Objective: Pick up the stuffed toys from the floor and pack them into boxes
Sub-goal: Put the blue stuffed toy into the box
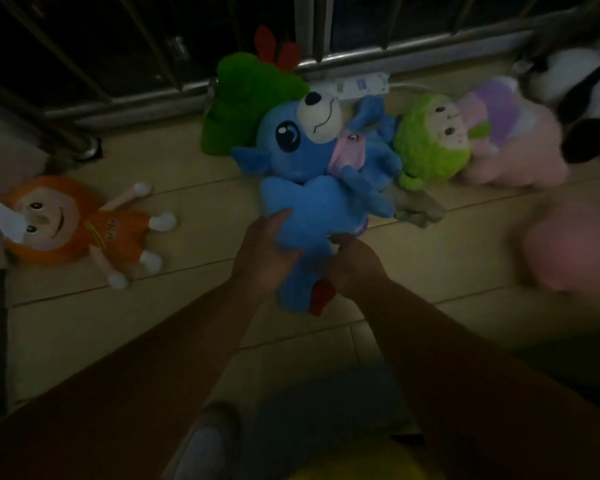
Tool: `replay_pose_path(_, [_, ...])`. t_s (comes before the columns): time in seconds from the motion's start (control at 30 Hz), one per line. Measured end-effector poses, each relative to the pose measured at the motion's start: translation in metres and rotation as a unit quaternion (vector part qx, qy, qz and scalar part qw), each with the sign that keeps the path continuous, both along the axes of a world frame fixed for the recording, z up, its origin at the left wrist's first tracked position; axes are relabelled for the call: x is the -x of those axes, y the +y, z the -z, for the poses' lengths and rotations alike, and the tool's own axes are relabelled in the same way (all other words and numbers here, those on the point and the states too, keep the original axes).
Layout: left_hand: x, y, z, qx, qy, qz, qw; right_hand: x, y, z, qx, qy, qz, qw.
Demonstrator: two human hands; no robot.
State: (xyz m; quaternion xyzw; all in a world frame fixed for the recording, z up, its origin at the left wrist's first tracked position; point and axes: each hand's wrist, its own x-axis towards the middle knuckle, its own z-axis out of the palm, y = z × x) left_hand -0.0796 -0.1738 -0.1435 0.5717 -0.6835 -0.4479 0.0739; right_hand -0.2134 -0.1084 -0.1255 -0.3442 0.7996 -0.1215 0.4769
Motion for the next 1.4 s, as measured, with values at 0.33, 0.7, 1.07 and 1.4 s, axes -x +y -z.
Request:
replay_pose_path(0.33, [0.007,0.0,0.029,-0.102,0.1,-0.07,0.987,-0.013,-0.026,0.024,-0.004,-0.187,0.035,0.982])
replay_pose_path(0.7, [-0.012,0.019,-0.108,-0.086,0.114,-0.096,0.985,-0.015,0.017,-0.09,0.082,-0.282,0.11,0.95])
replay_pose_path(1.07, [0.027,0.085,-0.271,-0.047,0.167,-0.081,0.982,0.027,0.078,-0.252,0.15,-0.192,0.081,0.966])
replay_pose_path(1.4, [0.047,0.19,-0.378,0.001,0.154,-0.043,0.987,0.056,0.193,-0.359,0.206,-0.109,-0.039,0.972])
